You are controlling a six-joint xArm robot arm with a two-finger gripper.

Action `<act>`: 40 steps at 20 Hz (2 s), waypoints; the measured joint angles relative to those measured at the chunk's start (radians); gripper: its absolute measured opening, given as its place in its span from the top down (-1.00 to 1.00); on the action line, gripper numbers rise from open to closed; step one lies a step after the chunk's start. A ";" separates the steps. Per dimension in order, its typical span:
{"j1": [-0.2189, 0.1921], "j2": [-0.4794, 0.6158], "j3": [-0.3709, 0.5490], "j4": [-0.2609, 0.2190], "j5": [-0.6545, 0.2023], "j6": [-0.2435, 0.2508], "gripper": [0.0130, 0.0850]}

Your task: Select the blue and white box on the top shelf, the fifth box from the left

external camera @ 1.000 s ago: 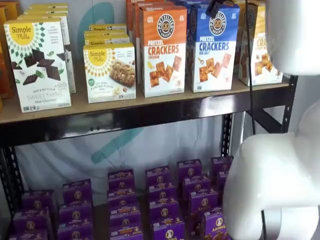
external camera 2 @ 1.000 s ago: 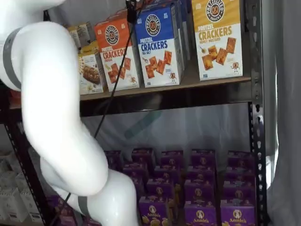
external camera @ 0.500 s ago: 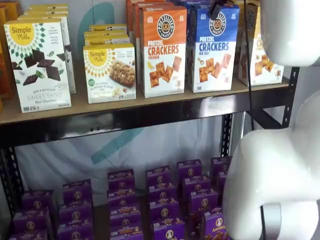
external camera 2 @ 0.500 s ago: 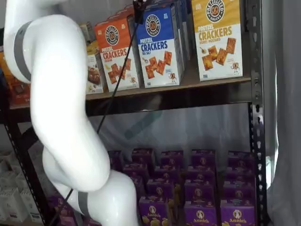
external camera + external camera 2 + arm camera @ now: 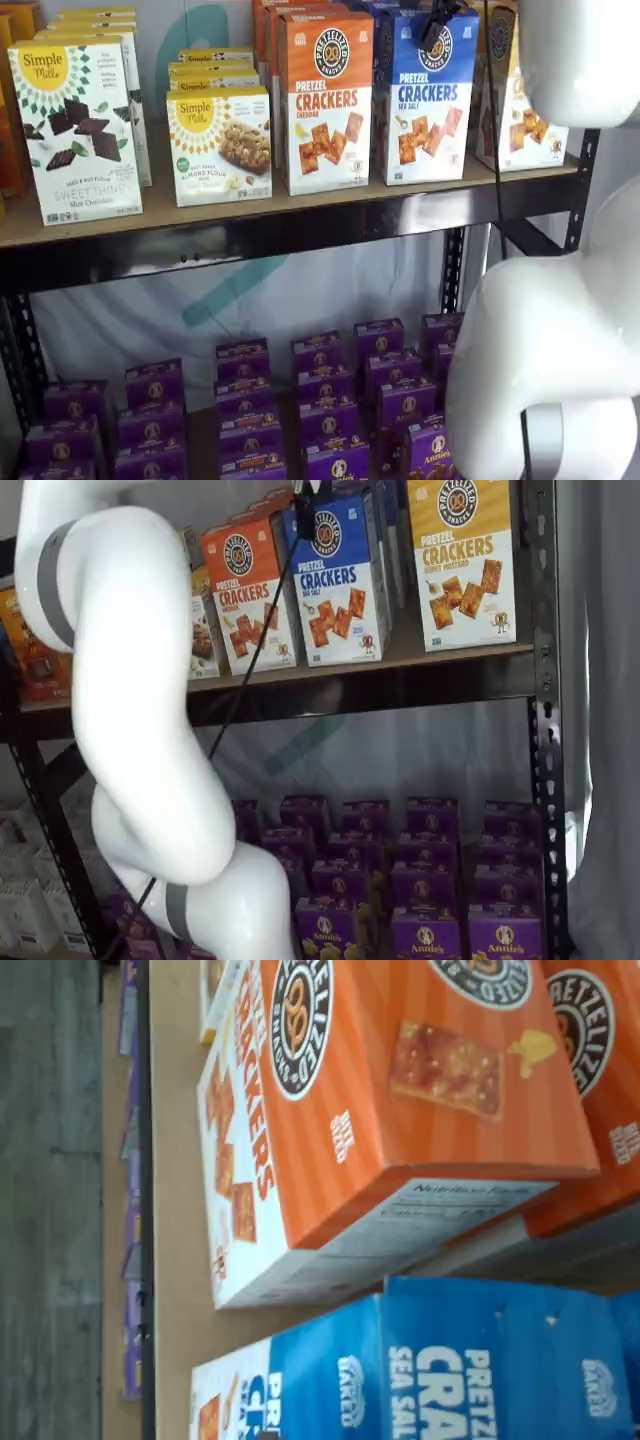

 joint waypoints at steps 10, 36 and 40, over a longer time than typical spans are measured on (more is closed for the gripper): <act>0.027 0.082 -0.124 -0.091 0.152 0.015 -1.00; 0.071 0.072 -0.089 -0.167 0.146 0.028 -0.56; 0.069 0.069 -0.085 -0.166 0.142 0.026 -0.56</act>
